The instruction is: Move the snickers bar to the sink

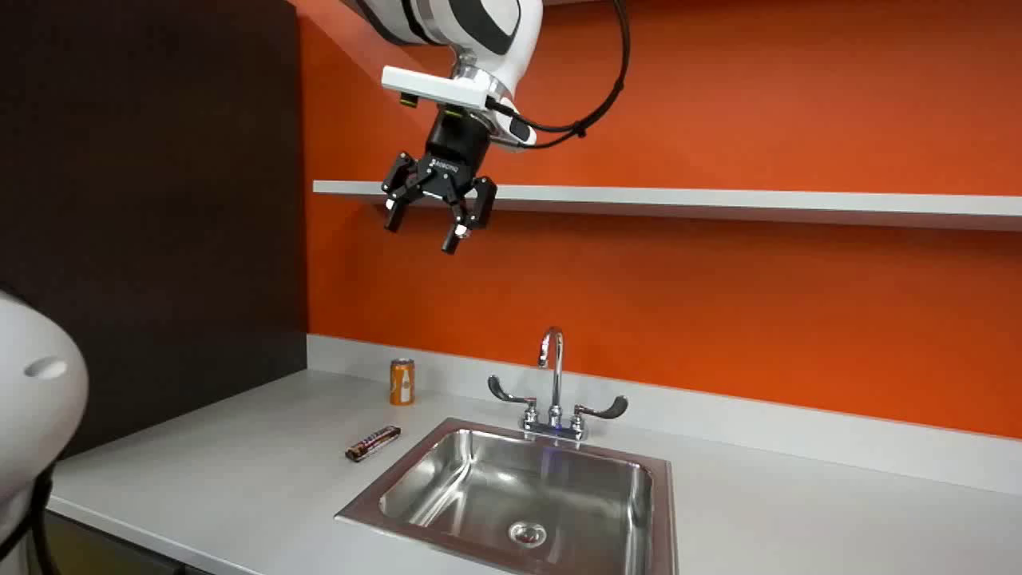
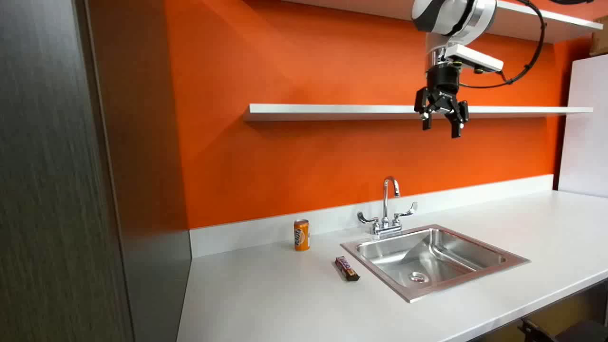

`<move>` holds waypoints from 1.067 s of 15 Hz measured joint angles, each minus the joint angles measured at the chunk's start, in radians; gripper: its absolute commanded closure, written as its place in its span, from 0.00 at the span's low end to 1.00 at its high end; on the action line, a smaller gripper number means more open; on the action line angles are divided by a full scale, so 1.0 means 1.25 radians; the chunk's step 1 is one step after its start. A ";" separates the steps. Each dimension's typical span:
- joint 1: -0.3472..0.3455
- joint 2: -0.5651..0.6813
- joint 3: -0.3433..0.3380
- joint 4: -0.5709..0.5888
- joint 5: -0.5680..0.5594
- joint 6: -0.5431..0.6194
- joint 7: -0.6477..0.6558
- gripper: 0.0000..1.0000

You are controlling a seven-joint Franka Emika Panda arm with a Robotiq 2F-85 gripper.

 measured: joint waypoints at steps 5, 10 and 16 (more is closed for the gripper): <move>-0.001 0.001 0.001 0.000 0.000 0.000 0.000 0.00; -0.004 0.001 0.031 -0.014 0.003 0.073 0.031 0.00; 0.003 0.002 0.129 -0.078 -0.006 0.244 0.148 0.00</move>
